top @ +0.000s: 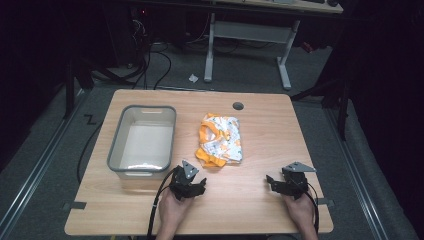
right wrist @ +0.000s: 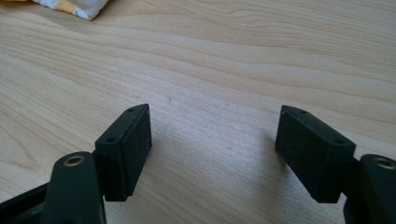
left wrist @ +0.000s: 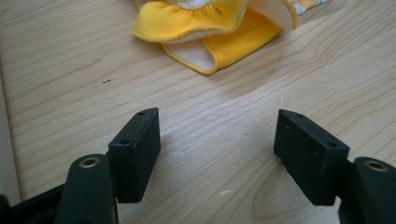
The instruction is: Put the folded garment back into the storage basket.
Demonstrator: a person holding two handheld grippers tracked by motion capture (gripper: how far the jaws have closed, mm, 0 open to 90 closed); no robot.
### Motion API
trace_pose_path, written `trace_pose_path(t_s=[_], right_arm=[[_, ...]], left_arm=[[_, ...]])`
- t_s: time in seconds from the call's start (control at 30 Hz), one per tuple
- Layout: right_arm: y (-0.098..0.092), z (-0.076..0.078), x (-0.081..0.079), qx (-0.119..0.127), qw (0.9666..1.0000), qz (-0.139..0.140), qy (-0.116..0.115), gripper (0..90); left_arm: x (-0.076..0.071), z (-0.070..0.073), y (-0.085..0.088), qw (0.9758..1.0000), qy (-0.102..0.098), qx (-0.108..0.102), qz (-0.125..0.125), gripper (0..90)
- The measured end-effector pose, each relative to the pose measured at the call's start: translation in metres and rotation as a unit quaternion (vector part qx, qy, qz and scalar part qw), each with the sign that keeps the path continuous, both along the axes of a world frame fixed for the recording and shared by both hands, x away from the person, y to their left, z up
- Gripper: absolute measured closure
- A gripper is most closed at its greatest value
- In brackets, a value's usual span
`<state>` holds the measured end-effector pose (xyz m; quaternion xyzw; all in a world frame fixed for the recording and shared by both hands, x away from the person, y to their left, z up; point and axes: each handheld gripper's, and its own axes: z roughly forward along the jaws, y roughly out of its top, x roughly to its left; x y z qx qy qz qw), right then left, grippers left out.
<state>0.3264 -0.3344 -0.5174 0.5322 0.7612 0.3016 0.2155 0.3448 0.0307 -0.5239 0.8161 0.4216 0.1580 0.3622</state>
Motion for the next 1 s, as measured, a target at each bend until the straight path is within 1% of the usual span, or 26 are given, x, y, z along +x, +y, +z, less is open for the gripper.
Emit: trace_pose_path(t_s=[0.8,0.9,1.0], right_arm=[[0.0,-0.0001,0.0005,-0.001,1.0,-0.001,-0.001,27.4],[0.0,-0.0001,0.0006,-0.001,1.0,-0.001,-0.001,27.4],[0.0001,0.0,0.0005,0.0,1.0,-0.001,0.0,27.4]], left_arm=[[-0.0002,0.0,0.0,1.0,0.0,0.001,0.0,31.6],[0.0004,-0.0001,0.0006,1.0,0.001,-0.005,0.003,32.1],[0.0016,-0.0001,0.0012,0.9997,0.01,-0.02,0.009,29.2]])
